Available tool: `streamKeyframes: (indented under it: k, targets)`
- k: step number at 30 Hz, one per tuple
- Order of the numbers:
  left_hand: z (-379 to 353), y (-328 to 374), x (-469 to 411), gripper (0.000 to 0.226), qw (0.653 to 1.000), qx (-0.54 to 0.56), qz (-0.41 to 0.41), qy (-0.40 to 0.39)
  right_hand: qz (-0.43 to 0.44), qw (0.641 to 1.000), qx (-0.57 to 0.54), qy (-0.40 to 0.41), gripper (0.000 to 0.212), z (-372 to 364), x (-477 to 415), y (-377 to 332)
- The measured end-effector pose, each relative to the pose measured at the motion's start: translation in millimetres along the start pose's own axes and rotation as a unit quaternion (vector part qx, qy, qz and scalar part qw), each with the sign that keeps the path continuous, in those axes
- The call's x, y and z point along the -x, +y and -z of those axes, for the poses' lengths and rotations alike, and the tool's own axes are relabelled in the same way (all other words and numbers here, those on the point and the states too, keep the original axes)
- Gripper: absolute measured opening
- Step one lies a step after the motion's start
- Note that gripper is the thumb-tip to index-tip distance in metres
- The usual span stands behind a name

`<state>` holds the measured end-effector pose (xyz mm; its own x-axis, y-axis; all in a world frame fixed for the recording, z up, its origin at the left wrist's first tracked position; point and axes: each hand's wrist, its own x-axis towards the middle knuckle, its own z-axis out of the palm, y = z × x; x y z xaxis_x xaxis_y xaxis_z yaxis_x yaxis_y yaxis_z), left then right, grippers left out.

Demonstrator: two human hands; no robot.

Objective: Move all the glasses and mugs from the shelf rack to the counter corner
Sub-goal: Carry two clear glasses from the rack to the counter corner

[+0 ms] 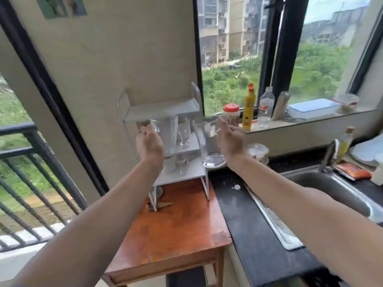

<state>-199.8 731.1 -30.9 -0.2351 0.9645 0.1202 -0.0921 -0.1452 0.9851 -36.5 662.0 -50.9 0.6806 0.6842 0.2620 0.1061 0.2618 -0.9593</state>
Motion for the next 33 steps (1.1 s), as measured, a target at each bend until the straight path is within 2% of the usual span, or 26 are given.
streamKeyframes:
  k: [2, 4, 8, 16, 23, 33]
  targets:
    - [-12.7, -25.6, 22.7, 0.051, 0.998, -0.017, 0.036, -0.041, -0.013, 0.997, 0.059, 0.039, 0.066, 42.3, 12.3, 14.5]
    - [-29.9, -47.7, 50.7, 0.044, 0.994, -0.038, 0.056, -0.083, -0.027, 0.992, 0.099, 0.073, 0.062, 88.0, 23.8, 26.8]
    - [-77.6, -79.5, 119.2, 0.05, 0.984, -0.075, 0.076, -0.145, -0.05, 0.973, 0.177, 0.138, 0.057, 189.6, 46.8, 42.7]
    - [-210.3, -122.4, 305.6, 0.043, 0.931, -0.141, 0.089, -0.324, -0.08, 0.922, 0.279, 0.254, 0.061, 429.7, 104.9, 50.7]
    - [-309.6, -152.9, 500.3, 0.038, 0.851, -0.17, 0.112, -0.484, -0.144, 0.867, 0.312, 0.36, 0.063, 642.8, 170.7, 40.2]
    - [-437.4, -169.1, 714.6, 0.041, 0.722, -0.201, 0.093, -0.655, -0.206, 0.76, 0.316, 0.53, 0.052, 857.2, 246.8, 20.8]
